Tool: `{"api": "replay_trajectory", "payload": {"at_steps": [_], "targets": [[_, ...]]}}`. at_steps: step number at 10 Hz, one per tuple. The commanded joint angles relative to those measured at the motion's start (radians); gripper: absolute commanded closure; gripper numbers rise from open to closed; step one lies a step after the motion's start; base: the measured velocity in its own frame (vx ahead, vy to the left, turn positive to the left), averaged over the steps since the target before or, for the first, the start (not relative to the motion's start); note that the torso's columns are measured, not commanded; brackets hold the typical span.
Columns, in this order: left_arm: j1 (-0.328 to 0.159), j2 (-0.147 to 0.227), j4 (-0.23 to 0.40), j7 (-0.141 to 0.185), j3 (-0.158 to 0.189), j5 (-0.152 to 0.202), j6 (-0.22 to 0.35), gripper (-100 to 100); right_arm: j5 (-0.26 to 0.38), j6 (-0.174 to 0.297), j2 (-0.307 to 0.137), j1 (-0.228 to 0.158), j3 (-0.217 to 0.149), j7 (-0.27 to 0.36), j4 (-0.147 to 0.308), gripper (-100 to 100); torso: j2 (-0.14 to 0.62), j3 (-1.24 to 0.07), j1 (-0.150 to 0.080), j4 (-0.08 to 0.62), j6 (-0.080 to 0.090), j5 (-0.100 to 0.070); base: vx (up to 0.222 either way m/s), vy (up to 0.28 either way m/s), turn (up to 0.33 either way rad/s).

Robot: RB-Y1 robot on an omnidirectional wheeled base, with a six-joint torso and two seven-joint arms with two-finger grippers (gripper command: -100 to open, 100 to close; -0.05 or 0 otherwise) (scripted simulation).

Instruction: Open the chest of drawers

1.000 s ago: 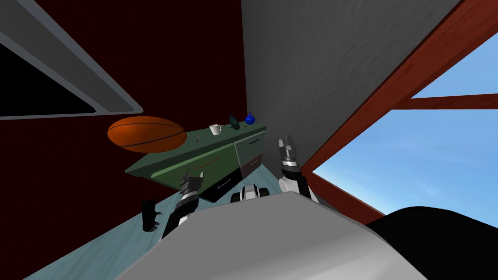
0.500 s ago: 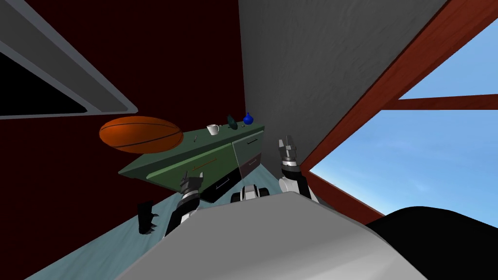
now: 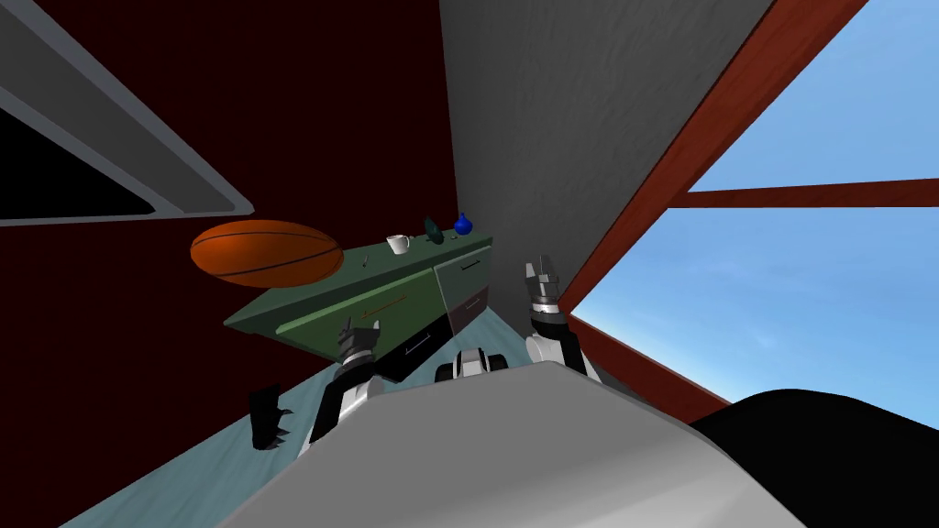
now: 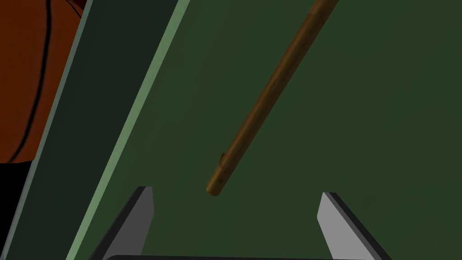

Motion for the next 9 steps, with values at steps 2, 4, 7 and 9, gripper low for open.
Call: {"api": "replay_trajectory", "payload": {"at_steps": [2,4,7,9], "targets": [[-0.117,-0.001,0.060,-0.033,0.088,0.014,0.052,-100,0.000,0.000,0.000,0.000,0.000,0.000,0.000,0,0.002,0.001,0.001,0.001,0.000,0.000,-0.088,-0.019,-0.124],[-0.183,0.001,0.097,-0.050,0.139,0.022,0.081,-100,0.000,0.000,0.000,0.000,0.000,0.000,0.000,0,0.002,0.001,0.000,0.000,0.000,0.000,-0.091,-0.030,-0.123],[-0.132,-0.001,0.060,-0.033,0.088,0.014,0.052,100,0.000,0.000,0.000,0.000,0.000,0.000,0.000,0,-0.002,-0.001,0.002,-0.001,0.000,0.000,-0.007,-0.002,0.042],[-0.085,-0.002,0.041,-0.024,0.062,0.009,0.038,100,0.000,0.000,0.000,0.000,0.000,0.000,0.000,0,-0.006,-0.003,0.003,-0.002,0.001,0.002,0.084,0.022,0.104]]}}
